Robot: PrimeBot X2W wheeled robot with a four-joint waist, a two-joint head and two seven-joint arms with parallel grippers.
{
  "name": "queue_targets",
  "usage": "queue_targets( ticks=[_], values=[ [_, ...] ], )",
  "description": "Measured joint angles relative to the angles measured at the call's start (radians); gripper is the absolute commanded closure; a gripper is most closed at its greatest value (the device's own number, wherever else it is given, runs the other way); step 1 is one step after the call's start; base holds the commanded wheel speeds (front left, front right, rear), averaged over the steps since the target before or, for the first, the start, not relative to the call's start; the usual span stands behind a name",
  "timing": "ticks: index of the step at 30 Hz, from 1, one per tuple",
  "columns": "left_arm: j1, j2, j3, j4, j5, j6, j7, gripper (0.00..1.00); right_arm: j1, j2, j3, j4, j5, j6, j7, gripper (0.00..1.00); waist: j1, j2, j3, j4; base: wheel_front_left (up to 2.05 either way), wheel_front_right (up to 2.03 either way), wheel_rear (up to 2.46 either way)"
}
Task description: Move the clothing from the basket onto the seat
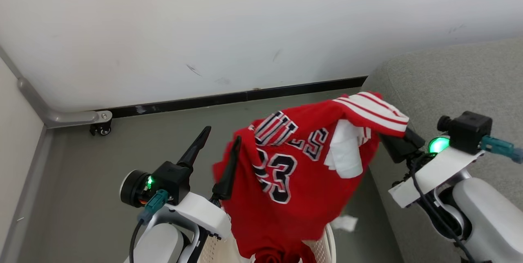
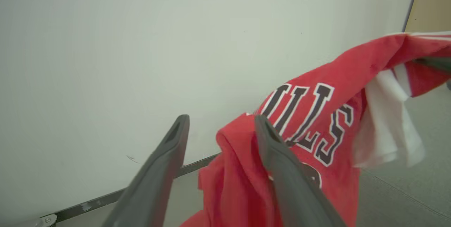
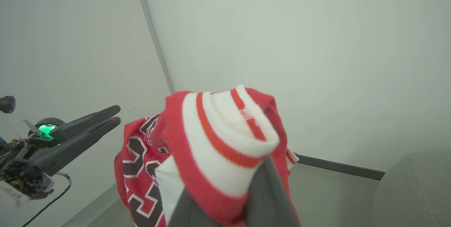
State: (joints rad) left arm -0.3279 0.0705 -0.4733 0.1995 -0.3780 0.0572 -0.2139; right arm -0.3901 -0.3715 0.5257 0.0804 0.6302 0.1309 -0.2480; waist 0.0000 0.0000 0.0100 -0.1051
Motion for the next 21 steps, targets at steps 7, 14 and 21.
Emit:
queue_targets(
  ticks=[7, 14, 21],
  values=[
    [0.007, 0.001, -0.016, -0.013, 0.0, -0.026, -0.013, 0.0, 0.02, 0.004, -0.109, -0.013, -0.023, 0.0, -0.002, 1.0, 0.0, 0.0, -0.002, 0.0, 0.0, 0.0, 0.0],
    [0.01, 0.0, -0.044, -0.028, 0.0, -0.056, -0.018, 0.0, 0.064, -0.006, -0.185, -0.036, -0.06, 0.0, -0.002, 1.0, 0.0, 0.0, -0.008, -0.005, 0.0, 0.0, 0.0],
    [0.031, -0.002, -0.073, -0.043, 0.0, -0.079, -0.025, 0.0, 0.14, -0.007, -0.282, -0.056, -0.078, 0.0, -0.002, 1.0, 0.0, 0.0, -0.017, -0.017, 0.0, 0.0, 0.0]
  ],
)
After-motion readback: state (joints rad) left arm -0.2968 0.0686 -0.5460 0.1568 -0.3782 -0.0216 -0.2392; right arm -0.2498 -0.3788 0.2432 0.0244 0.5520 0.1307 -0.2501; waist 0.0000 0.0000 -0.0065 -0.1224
